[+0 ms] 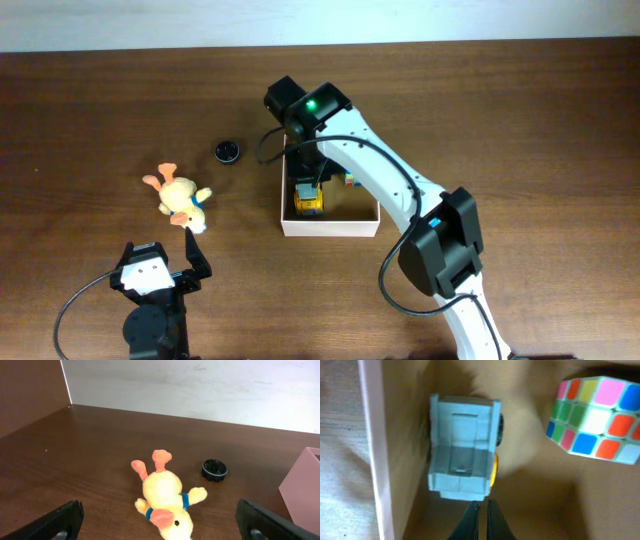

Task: Pack container
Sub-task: 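Lower the truck into the box beside the Rubik's cube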

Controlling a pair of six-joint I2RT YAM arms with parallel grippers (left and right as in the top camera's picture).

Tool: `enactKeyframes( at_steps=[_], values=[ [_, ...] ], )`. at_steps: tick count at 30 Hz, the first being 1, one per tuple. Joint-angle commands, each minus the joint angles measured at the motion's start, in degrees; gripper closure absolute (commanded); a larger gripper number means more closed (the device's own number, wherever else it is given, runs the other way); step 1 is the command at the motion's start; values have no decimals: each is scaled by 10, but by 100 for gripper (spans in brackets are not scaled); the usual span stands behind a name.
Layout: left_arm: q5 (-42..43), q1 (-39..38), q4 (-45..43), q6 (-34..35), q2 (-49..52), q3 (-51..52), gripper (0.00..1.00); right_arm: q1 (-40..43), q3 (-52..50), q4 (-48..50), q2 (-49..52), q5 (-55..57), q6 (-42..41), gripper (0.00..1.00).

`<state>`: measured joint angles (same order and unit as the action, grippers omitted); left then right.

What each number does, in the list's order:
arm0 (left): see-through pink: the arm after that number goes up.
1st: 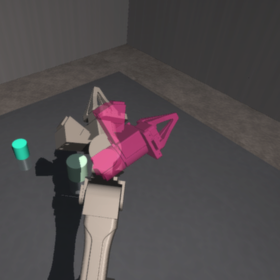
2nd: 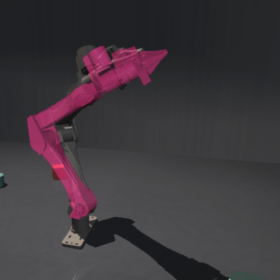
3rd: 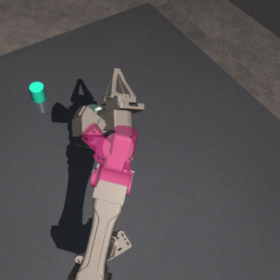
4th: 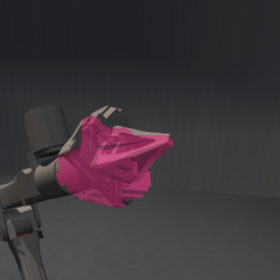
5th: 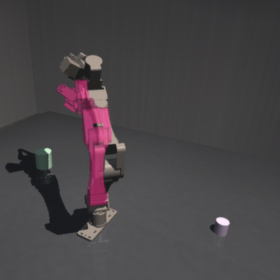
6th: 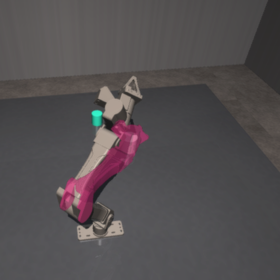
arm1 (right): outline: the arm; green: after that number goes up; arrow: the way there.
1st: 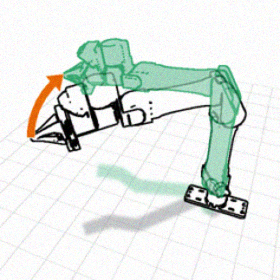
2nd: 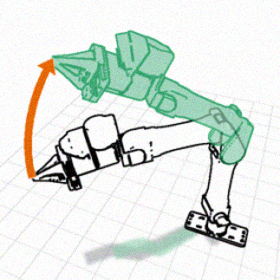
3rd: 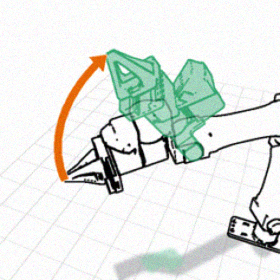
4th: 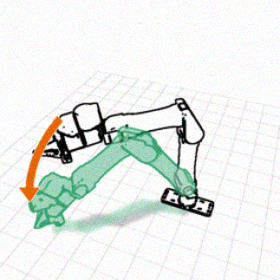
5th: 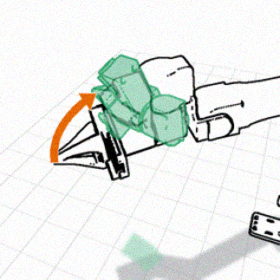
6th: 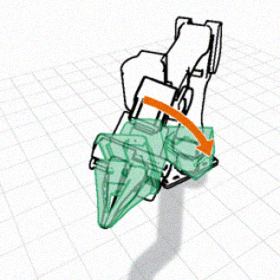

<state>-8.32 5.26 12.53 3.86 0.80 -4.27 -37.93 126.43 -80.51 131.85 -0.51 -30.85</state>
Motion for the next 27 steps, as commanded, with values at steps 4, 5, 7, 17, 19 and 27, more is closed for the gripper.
enactKeyframes(
  at_steps=[4,5,7,17,19,27],
  values=[
    [6,-2,-3,-9,-2,4,1,-23,2,-2,-11,-12,6,96],
    [6,-2,-3,-9,-2,4,1,-27,2,-4,-11,-12,6,96],
    [6,-2,-3,-9,-2,4,1,-34,2,-7,-11,-12,6,96],
    [6,-2,-3,-9,-2,4,1,-52,-23,-4,-11,-3,6,96],
    [6,-2,-3,-9,-2,4,1,-52,-35,0,-11,-3,6,96],
    [6,-2,-3,-9,-1,4,1,-51,-71,20,-11,19,6,96]
  ],
)
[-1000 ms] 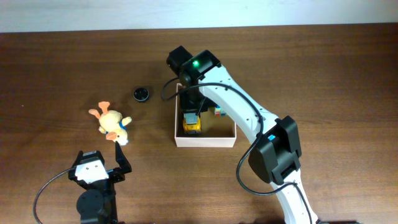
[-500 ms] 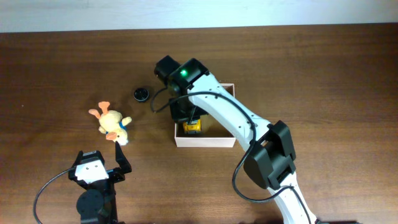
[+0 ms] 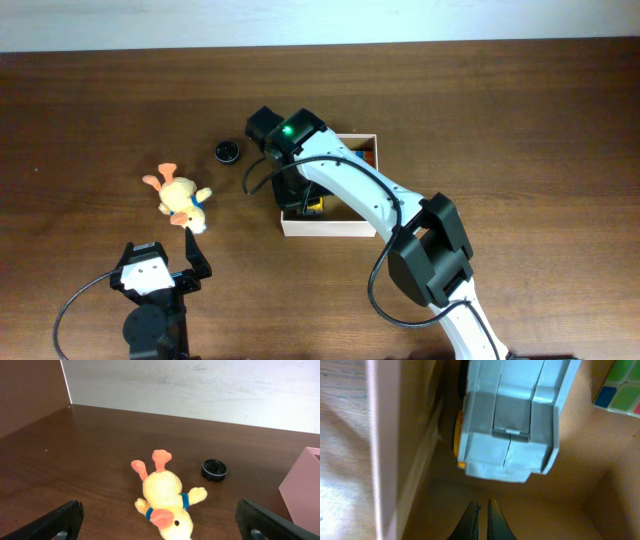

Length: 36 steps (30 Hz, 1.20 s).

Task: Pack container
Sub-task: 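Lower the truck into the box beside the Rubik's cube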

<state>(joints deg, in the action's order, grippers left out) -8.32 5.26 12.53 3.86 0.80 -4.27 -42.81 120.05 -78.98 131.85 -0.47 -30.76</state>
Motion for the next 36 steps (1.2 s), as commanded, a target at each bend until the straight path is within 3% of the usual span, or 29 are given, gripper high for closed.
enactKeyframes(
  at_steps=[1,36],
  values=[
    [6,-2,-3,-9,-1,4,1,-2,-7,7,-11,21,5,96],
    [6,-2,-3,-9,-1,4,1,6,-18,103,-11,91,17,96]
  ],
)
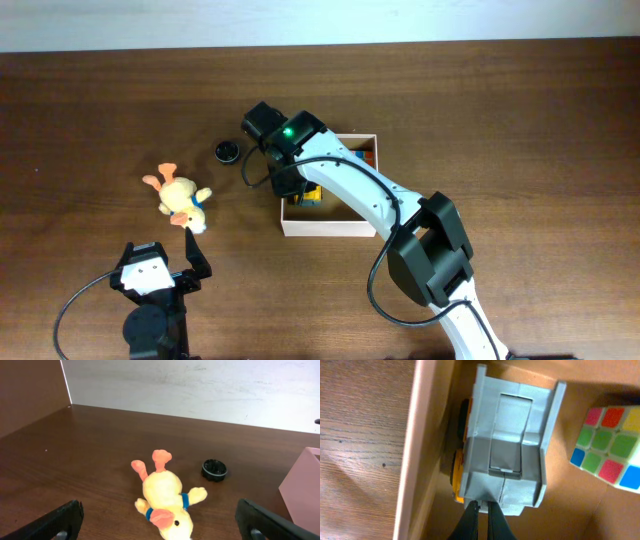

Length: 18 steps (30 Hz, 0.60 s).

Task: Pack container
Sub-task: 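Lower the truck into the box beside the Rubik's cube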

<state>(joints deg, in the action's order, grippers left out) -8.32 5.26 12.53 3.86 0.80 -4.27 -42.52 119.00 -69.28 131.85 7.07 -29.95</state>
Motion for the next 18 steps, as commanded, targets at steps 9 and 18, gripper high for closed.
enactKeyframes(
  at_steps=[9,18],
  values=[
    [6,-2,-3,-9,-1,4,1,3,-7,16,-11,16,10,96],
    [6,-2,-3,-9,-1,4,1,3,-4,26,-15,15,20,96]
  ],
)
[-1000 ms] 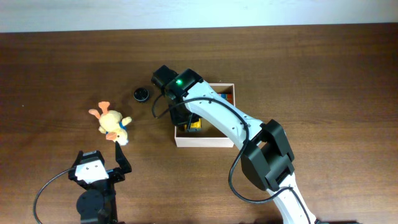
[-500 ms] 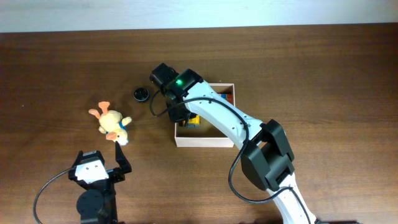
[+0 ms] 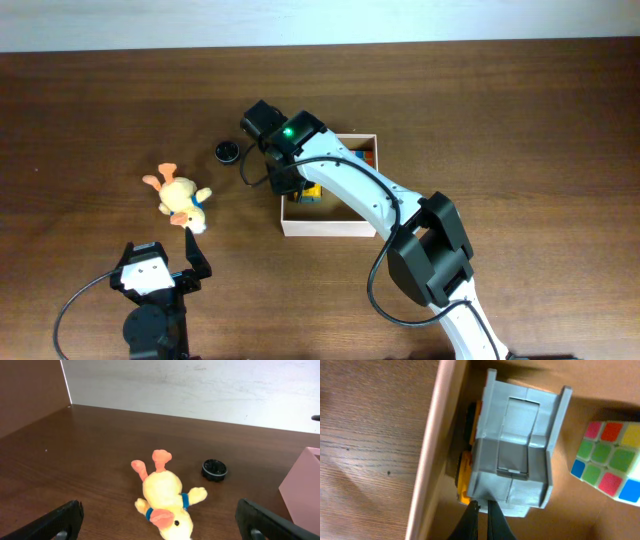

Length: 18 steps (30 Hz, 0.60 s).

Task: Pack container
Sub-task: 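Lower the truck into the box beside the Rubik's cube, then adjust the truck inside the box and open the right gripper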

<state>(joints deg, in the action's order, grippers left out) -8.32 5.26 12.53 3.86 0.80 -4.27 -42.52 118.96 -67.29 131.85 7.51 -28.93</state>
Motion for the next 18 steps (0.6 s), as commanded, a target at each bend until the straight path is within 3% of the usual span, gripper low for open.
enactKeyframes(
  at_steps=[1,18],
  values=[
    [6,-2,-3,-9,-1,4,1,3,0,7,-18,11,15,96],
    [6,-2,-3,-9,-1,4,1,60,27,-45,-57,11,48,93]
  ],
)
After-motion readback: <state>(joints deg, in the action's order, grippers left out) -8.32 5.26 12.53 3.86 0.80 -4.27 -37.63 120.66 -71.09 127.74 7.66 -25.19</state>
